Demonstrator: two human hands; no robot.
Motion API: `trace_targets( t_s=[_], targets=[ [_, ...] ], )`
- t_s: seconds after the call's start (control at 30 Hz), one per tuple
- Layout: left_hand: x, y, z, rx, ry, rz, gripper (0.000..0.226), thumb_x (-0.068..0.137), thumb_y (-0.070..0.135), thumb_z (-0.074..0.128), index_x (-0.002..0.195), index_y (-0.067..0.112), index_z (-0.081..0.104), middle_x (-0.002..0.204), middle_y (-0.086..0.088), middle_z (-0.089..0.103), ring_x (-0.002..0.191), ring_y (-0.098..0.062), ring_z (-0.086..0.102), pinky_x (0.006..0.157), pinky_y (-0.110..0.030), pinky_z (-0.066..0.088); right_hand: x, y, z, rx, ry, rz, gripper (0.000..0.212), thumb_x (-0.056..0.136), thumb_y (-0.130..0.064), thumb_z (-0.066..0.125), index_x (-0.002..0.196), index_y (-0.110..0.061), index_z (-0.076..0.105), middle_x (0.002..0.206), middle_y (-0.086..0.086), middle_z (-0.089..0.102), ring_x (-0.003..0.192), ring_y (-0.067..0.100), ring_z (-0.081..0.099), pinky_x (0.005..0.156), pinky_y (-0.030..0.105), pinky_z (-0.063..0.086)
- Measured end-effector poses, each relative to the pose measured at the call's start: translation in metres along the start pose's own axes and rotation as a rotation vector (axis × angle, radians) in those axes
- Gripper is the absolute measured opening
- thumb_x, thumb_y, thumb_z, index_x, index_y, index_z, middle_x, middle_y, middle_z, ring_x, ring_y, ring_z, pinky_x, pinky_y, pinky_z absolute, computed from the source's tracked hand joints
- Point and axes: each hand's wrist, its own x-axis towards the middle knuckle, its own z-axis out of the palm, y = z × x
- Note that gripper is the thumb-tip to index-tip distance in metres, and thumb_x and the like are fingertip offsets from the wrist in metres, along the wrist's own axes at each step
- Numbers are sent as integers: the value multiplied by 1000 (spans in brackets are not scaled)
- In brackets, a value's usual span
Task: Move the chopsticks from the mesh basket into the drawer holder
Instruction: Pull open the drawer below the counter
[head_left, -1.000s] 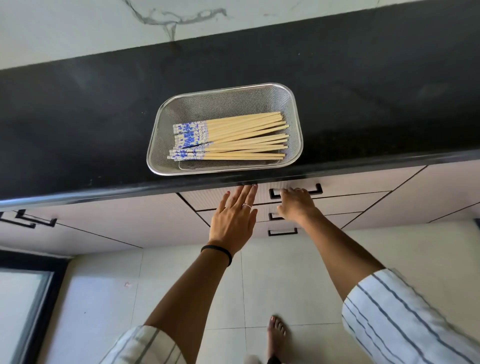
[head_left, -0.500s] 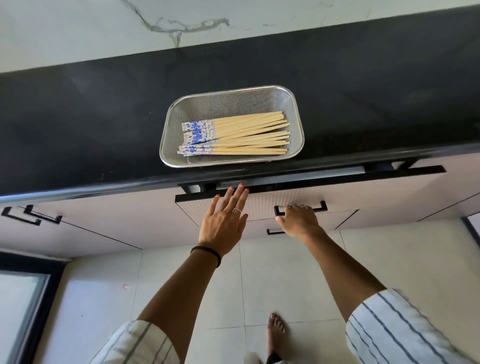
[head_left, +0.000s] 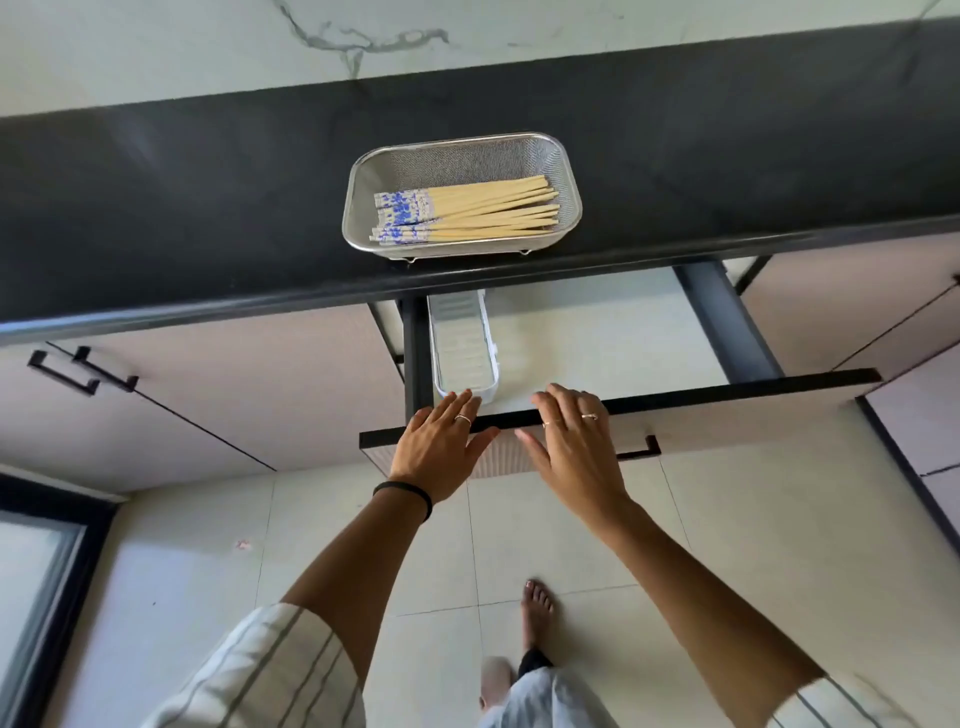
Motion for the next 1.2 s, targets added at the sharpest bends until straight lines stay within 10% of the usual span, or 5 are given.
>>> trace_targets(
  t_s=[0.2, 0.57, 0.8, 1.2],
  targets=[
    [-39, 8, -9, -75, -202, -33, 48, 92, 59, 41, 110, 20, 62, 101, -5, 68, 93, -26, 64, 74, -34, 49, -23, -15, -24, 262, -341, -66, 35, 95, -35, 51, 114, -10, 67, 116, 7, 69, 106, 26, 64, 92, 36, 48],
    [-80, 26, -2, -71, -510, 47, 59, 81, 64, 58, 114, 16, 67, 107, -5, 68, 96, -21, 62, 89, -33, 50, -51, -18, -55, 431, -1021, 156, 47, 88, -45, 59, 97, -1, 67, 72, 10, 49, 67, 18, 38, 61, 30, 26],
    [-102, 30, 15, -145, -605, 64, 60, 73, 66, 64, 108, 18, 70, 103, 1, 70, 91, -15, 61, 85, -27, 45, -73, -15, -58, 455, -1165, 176, 38, 77, -53, 69, 102, -24, 74, 111, -10, 71, 108, 12, 61, 96, 27, 43],
    [-110, 31, 22, -205, -667, 35, 62, 68, 70, 65, 102, 20, 72, 97, 5, 71, 90, -13, 62, 94, -32, 47, -78, -17, -54, 483, -1251, 325, 50, 68, -52, 78, 106, -20, 72, 113, -5, 68, 112, 15, 57, 91, 25, 41]
  ],
)
